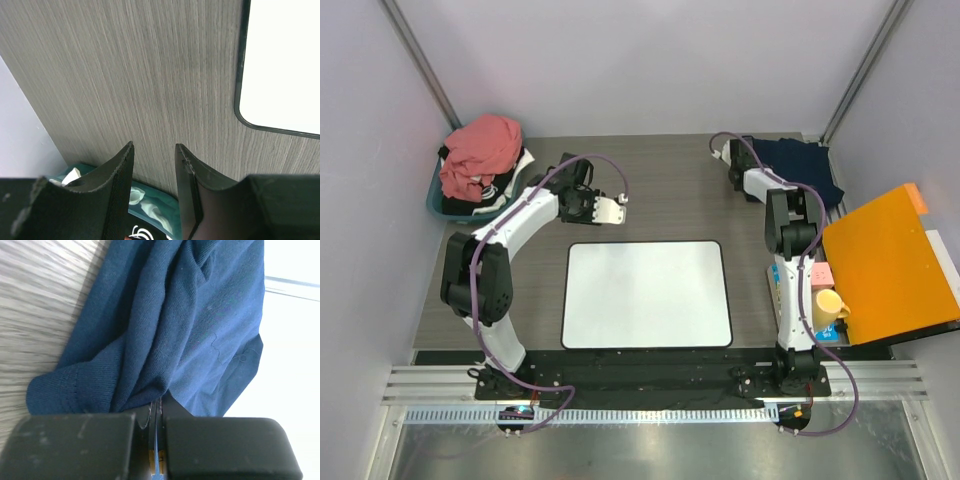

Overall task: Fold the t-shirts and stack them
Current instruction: Neatly place the folded tshirt to the corner

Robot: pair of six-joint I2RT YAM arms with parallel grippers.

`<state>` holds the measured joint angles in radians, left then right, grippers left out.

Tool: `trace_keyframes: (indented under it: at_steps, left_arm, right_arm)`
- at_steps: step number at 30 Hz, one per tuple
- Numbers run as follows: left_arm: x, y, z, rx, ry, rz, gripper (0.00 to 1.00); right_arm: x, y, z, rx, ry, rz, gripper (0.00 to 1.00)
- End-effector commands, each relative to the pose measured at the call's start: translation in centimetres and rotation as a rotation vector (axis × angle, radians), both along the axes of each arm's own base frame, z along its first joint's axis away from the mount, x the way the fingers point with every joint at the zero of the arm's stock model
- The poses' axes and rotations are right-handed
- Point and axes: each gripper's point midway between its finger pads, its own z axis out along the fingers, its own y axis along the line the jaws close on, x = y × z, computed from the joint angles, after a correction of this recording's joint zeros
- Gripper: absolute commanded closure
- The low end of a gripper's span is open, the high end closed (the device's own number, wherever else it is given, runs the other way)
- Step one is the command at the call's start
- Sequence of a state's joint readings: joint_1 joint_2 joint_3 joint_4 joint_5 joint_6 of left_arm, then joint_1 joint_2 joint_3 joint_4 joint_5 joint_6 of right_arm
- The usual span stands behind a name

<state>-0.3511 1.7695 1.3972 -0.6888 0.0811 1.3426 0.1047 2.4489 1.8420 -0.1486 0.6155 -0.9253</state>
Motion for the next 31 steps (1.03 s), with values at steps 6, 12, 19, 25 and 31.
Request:
trace_keyframes:
  at_steps: [6, 12, 19, 25, 31]
  left_arm:
    - [1.8, 0.7, 3.9, -0.139, -0.128, 0.188, 0.48]
    - [5.0, 1.8, 9.3, -0.455, -0.224, 0.599, 0.00]
    - [5.3, 3.2, 13.8, -0.771, -0.252, 1.007, 0.00]
    - [3.5, 4.0, 12.5, -0.814, -0.250, 1.099, 0.00]
    - [3.7, 4.3, 14.0, -0.848, -0.299, 1.098, 0.00]
  right_arm:
    - [1.4, 1.2, 9.5, 0.096, -0.192, 0.028, 0.34]
    - [-0.5, 5.4, 22.6, 0.453, -0.391, 0.030, 0.00]
    - [-8.4, 10.2, 23.5, 0.908, -0.368, -0.033, 0.00]
    - [-12.9, 10.7, 21.4, 1.015, -0.334, -0.096, 0.00]
    - [-13.0, 9.9, 21.7, 0.988, -0.367, -0.108, 0.00]
